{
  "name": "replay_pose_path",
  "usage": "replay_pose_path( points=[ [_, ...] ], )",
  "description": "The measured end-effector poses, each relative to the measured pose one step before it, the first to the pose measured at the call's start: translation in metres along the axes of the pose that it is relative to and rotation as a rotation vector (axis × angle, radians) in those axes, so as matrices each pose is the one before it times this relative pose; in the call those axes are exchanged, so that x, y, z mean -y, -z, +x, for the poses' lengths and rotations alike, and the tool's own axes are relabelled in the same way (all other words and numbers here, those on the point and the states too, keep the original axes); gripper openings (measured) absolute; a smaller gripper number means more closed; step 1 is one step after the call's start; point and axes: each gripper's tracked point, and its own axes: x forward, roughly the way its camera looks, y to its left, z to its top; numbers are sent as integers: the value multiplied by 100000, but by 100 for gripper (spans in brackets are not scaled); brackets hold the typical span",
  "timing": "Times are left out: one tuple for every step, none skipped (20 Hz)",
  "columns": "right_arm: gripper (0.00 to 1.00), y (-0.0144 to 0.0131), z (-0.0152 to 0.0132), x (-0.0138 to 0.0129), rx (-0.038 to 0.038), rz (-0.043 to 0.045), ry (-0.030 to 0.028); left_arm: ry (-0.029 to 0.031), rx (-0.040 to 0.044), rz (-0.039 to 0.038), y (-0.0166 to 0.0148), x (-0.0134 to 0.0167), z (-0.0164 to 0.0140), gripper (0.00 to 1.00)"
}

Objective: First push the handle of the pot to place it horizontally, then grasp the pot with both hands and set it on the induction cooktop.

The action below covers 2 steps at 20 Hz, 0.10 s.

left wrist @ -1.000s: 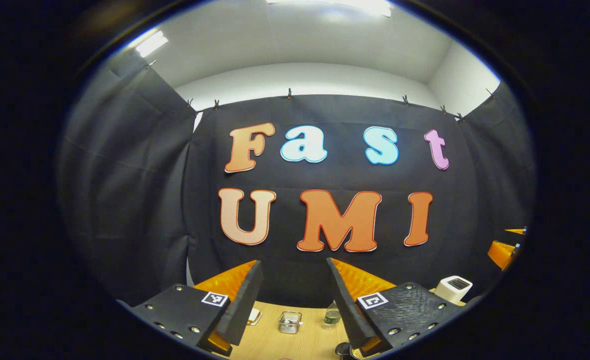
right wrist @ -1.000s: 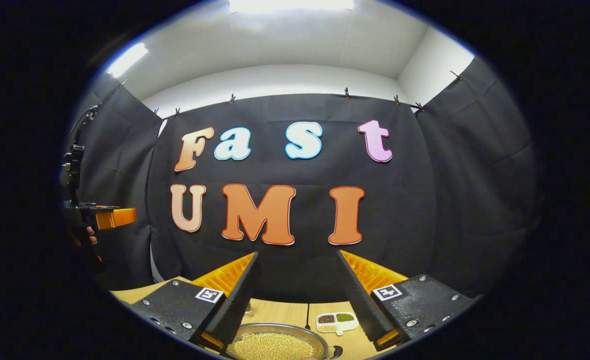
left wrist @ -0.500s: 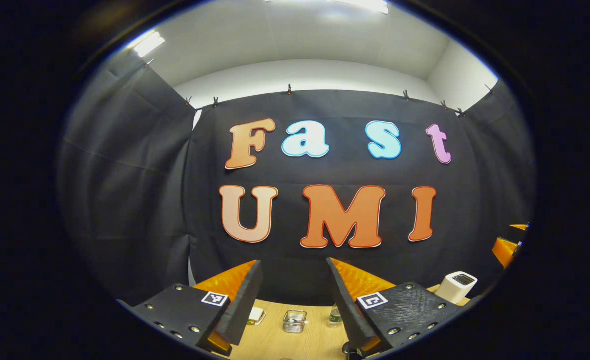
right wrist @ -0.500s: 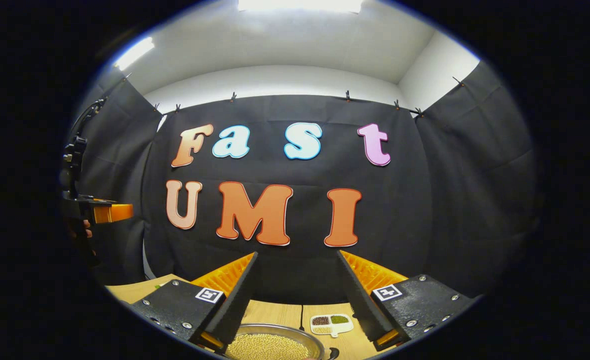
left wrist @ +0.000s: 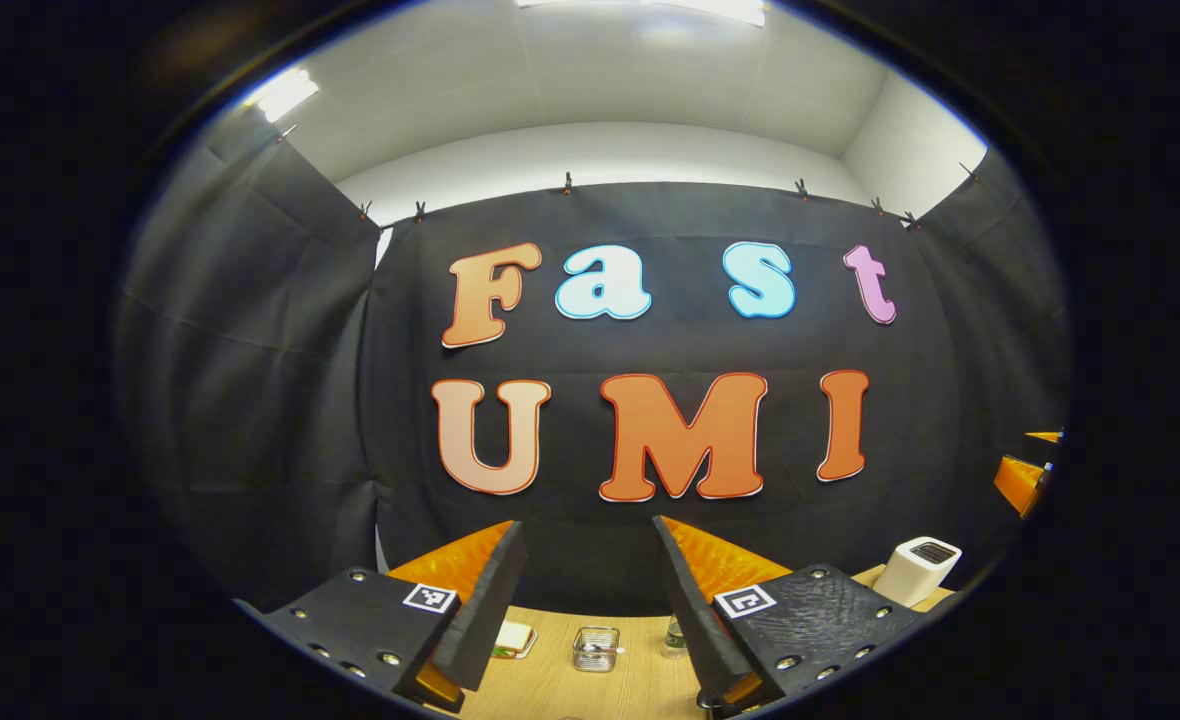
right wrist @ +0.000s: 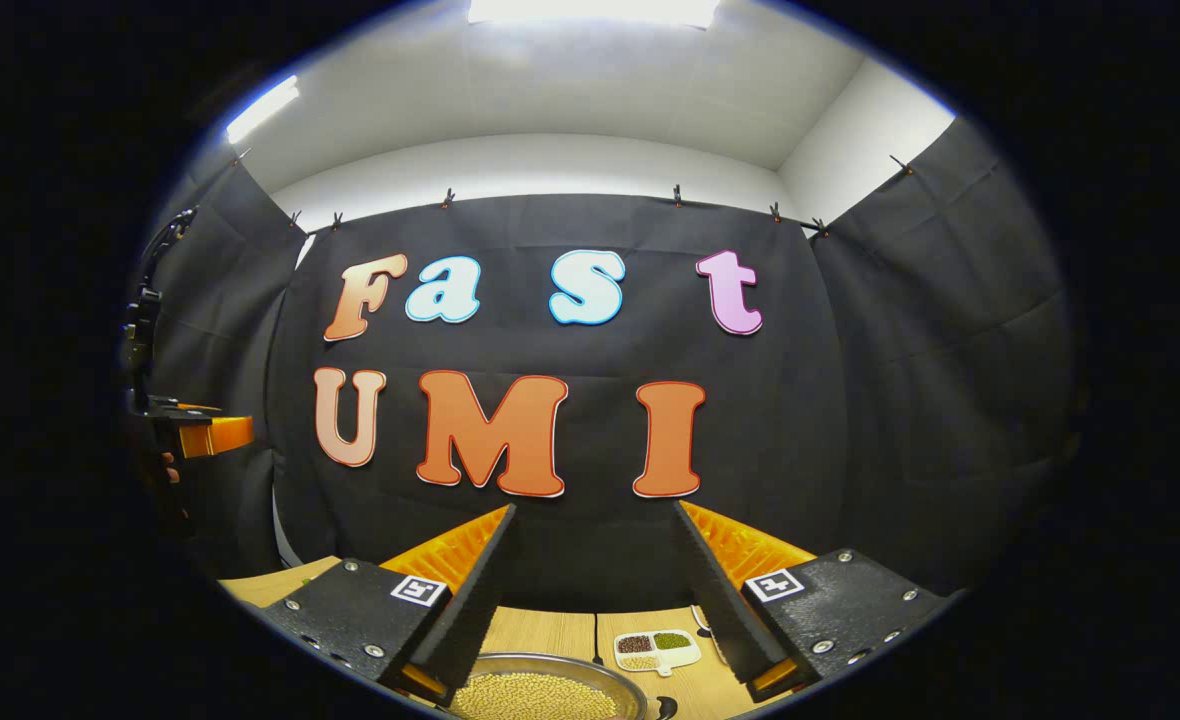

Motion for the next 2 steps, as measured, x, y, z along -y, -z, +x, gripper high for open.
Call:
replay_pose_path(
  points=[
    [93, -224, -5, -116, -271, 745, -256, 438, 738, -81, -118, 108, -41, 76],
    [93, -139, -91, -320, -698, 1291, -829, 941, 504, -933, 22, 220, 68, 76]
  ],
)
